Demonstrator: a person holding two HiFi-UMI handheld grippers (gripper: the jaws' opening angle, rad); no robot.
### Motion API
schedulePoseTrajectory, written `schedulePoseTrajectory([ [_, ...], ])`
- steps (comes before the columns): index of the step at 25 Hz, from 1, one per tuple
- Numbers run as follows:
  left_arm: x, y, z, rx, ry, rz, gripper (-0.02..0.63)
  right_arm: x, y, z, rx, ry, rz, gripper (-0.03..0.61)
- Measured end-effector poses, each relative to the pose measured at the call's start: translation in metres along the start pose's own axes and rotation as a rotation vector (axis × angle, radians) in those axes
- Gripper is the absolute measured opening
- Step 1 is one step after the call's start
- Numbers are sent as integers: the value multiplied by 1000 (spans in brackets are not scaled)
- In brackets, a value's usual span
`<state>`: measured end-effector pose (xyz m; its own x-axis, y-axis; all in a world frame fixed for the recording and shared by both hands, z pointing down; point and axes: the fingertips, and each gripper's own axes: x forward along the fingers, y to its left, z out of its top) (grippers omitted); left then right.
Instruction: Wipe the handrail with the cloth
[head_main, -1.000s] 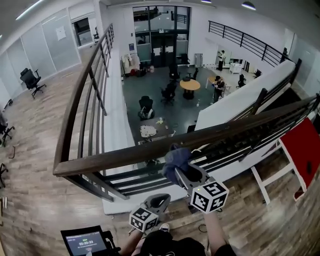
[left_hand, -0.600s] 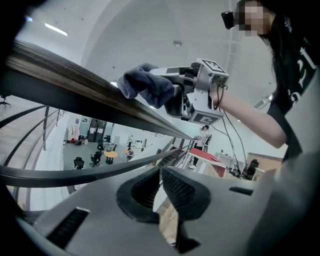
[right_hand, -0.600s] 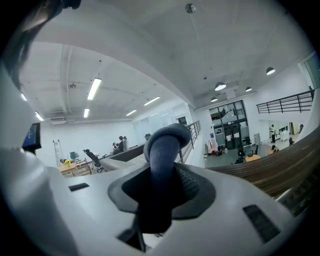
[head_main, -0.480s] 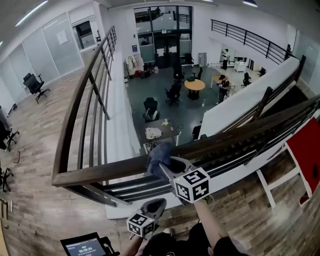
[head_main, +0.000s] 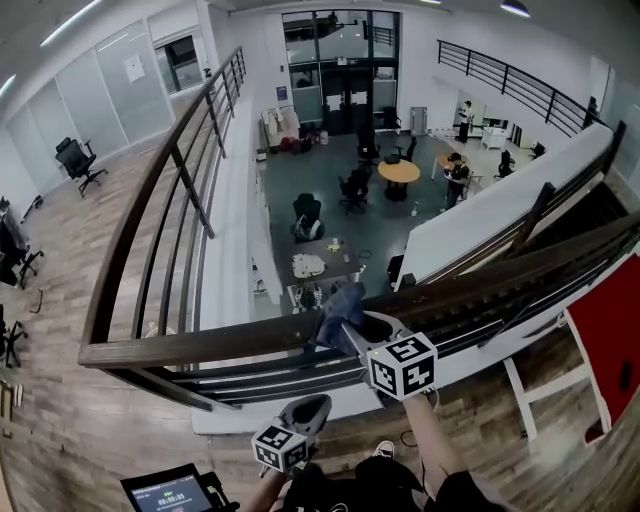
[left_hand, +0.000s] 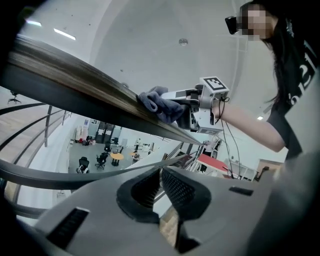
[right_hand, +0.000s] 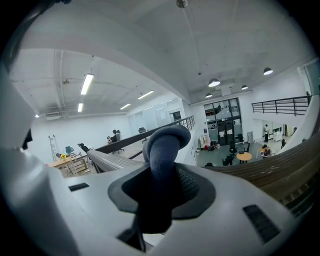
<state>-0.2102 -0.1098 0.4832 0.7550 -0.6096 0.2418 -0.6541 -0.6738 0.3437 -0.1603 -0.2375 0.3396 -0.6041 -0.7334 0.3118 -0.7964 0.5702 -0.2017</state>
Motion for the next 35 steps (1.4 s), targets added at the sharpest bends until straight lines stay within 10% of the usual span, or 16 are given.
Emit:
schedulePoseTrajectory([
  [17, 161, -102, 9, 23, -6, -8, 5, -142, -264, -3, 31, 2, -159, 104],
  [35, 250, -168, 15, 105, 75, -174, 5, -298, -529, -7, 91, -7, -546, 104],
])
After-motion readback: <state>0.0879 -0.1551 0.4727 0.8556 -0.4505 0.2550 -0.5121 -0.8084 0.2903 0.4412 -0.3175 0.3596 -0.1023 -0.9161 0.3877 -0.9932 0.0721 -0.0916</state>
